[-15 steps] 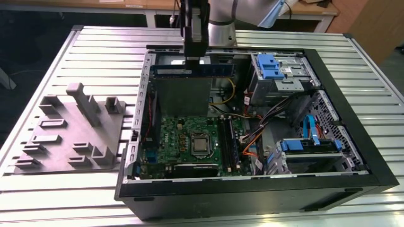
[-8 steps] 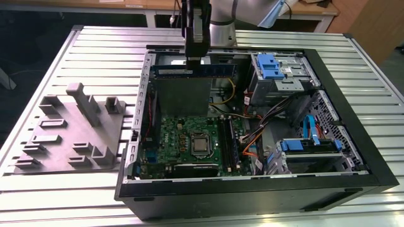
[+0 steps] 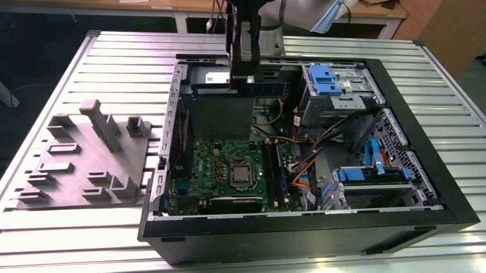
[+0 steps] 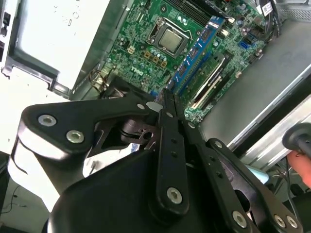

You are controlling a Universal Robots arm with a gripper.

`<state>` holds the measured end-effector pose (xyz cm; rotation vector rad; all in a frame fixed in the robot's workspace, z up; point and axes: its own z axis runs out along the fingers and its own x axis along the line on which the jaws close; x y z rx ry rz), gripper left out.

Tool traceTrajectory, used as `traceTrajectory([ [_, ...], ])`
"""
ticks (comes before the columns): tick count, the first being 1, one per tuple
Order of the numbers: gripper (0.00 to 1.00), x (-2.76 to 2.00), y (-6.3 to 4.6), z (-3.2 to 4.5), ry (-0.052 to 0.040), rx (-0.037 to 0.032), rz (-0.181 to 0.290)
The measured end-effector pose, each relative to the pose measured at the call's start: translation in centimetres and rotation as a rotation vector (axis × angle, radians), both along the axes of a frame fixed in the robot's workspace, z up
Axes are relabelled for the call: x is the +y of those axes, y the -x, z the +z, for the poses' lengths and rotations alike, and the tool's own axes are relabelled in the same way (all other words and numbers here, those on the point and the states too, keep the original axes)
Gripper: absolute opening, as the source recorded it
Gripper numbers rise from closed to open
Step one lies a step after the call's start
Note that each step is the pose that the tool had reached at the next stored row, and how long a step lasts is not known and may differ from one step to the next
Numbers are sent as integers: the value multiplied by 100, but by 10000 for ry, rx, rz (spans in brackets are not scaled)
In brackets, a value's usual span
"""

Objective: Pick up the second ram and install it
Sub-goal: 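Pick up the second ram and move it above second insertion slot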

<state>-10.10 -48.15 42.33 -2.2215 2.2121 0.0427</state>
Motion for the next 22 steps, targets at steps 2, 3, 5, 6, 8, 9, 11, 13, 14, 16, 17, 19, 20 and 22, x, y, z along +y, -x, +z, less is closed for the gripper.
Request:
traceTrajectory([
  [2,11,0,-4,-35,1,2,-4],
  [3,11,0,-6,-54,0,2,-5],
  [5,11,0,-7,-90,1,2,-6],
  [6,11,0,-7,-108,1,2,-6],
  [8,11,0,-13,-142,1,2,-5],
  [9,11,0,-17,-157,1,2,-5],
  [11,11,0,-32,-188,2,3,-6],
  [13,11,0,-47,-221,1,2,-6],
  [14,11,0,-51,-240,-1,2,-6],
  [16,11,0,-61,-275,1,3,-6],
  [17,11,0,-66,-293,0,2,-6],
  [19,11,0,-69,-329,1,3,-9],
  [20,11,0,-70,-347,0,2,-14],
  [22,11,0,-71,-385,0,2,-30],
])
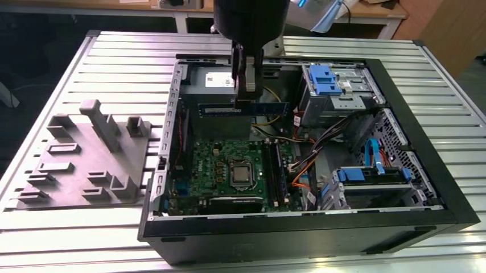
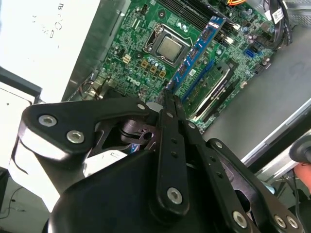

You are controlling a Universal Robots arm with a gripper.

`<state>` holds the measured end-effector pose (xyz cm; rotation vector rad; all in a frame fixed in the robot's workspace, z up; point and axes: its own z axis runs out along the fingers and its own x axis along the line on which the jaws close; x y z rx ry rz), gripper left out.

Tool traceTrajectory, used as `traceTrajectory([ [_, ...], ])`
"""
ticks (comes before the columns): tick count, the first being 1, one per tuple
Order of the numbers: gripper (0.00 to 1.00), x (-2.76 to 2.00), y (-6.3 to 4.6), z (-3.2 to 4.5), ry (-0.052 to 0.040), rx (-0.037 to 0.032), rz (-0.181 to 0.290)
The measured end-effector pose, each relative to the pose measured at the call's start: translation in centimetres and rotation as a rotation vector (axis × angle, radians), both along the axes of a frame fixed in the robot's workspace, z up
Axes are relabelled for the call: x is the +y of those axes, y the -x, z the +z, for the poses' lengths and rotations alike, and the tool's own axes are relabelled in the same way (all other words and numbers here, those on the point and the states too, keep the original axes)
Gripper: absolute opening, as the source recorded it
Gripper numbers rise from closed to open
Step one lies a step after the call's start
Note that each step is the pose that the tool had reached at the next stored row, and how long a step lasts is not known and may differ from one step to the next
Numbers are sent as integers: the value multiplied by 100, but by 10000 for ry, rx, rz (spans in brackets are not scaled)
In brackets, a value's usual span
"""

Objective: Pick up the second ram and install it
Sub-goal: 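Pick up the second ram and move it above second insertion slot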

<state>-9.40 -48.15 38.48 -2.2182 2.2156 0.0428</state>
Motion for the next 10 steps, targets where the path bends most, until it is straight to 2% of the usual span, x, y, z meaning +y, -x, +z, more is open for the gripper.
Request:
traceTrajectory([
  [10,11,0,-3,-181,-10,1,-147],
])
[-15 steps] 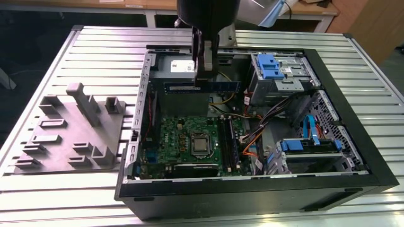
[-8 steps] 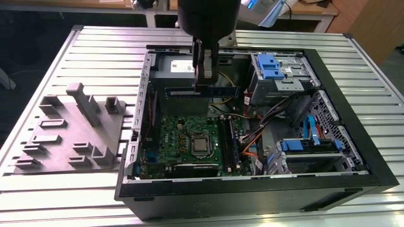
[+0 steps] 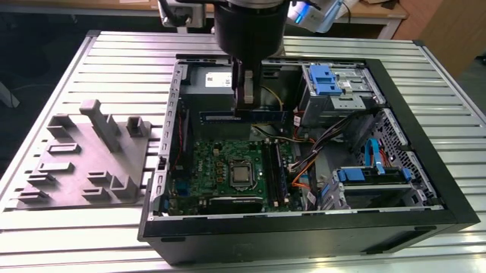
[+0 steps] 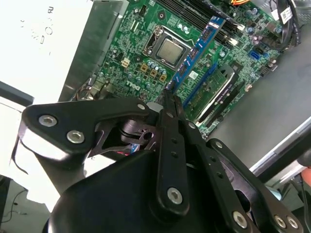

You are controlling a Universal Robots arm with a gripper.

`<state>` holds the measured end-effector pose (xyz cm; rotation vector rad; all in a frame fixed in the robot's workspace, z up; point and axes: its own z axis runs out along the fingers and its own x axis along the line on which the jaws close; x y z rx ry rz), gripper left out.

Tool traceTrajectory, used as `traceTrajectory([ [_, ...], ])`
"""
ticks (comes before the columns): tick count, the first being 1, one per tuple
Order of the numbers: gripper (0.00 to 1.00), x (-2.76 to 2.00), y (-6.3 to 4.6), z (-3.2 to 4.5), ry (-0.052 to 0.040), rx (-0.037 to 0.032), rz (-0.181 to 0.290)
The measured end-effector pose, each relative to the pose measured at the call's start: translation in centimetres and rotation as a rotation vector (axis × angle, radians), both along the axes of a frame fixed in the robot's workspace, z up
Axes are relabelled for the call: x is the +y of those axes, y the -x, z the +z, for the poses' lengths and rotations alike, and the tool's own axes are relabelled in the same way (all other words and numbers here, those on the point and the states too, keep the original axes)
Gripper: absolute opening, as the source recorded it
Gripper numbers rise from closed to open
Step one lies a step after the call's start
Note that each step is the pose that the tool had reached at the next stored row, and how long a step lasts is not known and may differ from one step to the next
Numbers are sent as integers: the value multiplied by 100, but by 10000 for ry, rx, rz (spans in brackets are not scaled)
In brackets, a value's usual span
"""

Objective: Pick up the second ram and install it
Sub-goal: 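Pick up the second ram and move it above second insertion slot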

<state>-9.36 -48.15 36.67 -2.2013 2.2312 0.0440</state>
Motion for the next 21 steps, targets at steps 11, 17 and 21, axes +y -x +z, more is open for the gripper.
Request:
traceTrajectory([
  [11,11,0,-1,-201,-2,-1,-70],
  [17,11,0,-4,-309,-4,-2,-89],
  [21,11,0,-5,-382,-6,0,-89],
])
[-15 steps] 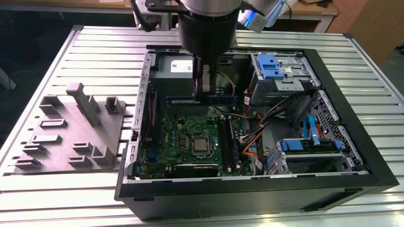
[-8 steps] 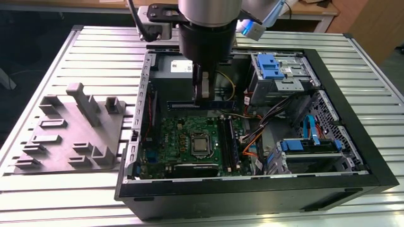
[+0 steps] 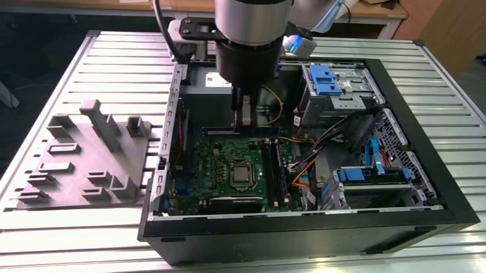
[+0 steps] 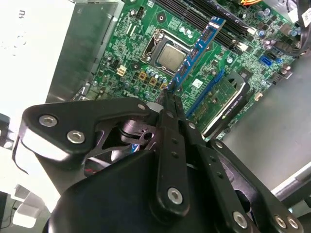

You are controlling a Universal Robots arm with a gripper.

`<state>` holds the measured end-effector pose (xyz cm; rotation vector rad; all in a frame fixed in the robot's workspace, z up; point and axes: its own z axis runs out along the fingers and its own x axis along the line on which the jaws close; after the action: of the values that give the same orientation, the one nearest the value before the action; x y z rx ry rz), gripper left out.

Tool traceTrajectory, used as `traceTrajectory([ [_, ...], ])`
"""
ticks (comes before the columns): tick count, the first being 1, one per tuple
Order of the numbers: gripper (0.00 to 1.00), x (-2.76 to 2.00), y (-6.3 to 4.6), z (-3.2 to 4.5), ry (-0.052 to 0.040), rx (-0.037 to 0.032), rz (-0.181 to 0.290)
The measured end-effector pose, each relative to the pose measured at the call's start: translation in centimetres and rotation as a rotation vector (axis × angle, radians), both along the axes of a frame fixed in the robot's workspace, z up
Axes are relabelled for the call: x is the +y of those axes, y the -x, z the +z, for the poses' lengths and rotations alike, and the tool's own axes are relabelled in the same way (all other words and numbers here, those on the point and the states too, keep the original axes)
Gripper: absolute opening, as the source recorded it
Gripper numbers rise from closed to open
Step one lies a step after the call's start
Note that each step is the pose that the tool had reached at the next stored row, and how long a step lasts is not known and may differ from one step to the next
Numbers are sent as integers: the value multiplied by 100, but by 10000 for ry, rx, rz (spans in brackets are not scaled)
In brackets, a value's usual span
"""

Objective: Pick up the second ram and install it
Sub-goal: 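Pick up the second ram and move it above second insertion slot, then insert the second ram into the second slot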

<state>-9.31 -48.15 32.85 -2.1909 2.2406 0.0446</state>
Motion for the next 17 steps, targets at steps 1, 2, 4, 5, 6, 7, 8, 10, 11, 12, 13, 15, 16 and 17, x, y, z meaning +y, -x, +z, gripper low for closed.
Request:
traceTrajectory([
  [1,11,0,0,-17,0,0,0],
  [2,11,0,-1,-32,0,0,0],
  [4,11,0,-4,-56,1,0,16],
  [5,11,0,-7,-69,0,0,30],
  [6,11,0,-8,-83,1,0,42],
  [7,11,0,-10,-99,0,0,52],
  [8,11,0,-10,-113,0,0,56],
  [10,11,0,-11,-126,1,0,59],
  [11,11,0,-11,-126,2,1,60],
  [12,11,0,-11,-126,2,1,59],
  [13,11,0,-11,-128,1,0,60],
  [15,11,0,-11,-129,1,0,60],
  [16,11,0,-11,-129,1,0,59],
  [17,11,0,-11,-129,1,0,60],
])
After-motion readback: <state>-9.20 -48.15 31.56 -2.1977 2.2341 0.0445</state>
